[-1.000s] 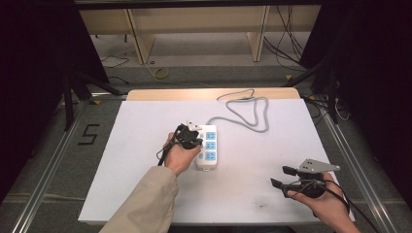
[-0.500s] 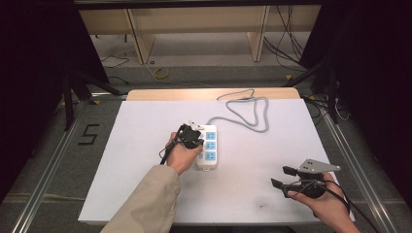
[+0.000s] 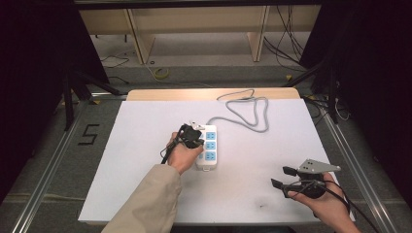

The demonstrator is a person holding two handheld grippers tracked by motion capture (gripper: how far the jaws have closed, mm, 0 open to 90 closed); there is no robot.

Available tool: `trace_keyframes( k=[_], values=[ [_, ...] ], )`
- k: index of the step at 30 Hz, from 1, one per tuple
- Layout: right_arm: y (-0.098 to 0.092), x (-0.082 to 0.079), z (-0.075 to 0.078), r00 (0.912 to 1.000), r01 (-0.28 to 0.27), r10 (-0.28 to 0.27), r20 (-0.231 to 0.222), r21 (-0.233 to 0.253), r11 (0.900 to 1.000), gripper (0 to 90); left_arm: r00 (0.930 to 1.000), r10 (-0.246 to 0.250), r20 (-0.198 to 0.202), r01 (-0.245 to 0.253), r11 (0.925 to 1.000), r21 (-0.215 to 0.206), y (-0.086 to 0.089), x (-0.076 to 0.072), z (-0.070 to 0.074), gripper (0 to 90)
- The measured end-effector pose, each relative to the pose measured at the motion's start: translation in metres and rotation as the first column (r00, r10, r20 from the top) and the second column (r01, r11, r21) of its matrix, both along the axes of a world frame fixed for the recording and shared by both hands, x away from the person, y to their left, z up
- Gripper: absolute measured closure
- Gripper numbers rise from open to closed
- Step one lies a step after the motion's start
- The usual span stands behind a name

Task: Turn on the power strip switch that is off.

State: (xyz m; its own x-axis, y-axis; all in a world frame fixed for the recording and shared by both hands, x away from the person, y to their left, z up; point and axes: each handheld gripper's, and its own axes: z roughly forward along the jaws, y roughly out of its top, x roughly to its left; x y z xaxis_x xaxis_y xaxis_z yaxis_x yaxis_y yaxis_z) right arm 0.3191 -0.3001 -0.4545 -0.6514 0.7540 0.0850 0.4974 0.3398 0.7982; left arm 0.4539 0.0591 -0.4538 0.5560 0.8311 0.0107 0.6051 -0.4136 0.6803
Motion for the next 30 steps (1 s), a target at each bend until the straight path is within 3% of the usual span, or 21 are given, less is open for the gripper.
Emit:
trace_keyframes(
  k=[12,30],
  values=[
    [-0.0006,-0.0009,0.0005,1.0,-0.001,0.001,0.001,-0.001,1.0,33.2,0.9996,0.018,-0.024,-0.018,0.9997,-0.016,-0.0001,0.0016,0.0001,89.8],
    [-0.0003,-0.0012,0.0004,1.0,-0.004,0.004,-0.001,-0.004,1.0,33.2,0.9982,0.031,-0.052,-0.031,0.9995,0.003,-0.0023,0.0036,0.0022,89.9]
  ],
)
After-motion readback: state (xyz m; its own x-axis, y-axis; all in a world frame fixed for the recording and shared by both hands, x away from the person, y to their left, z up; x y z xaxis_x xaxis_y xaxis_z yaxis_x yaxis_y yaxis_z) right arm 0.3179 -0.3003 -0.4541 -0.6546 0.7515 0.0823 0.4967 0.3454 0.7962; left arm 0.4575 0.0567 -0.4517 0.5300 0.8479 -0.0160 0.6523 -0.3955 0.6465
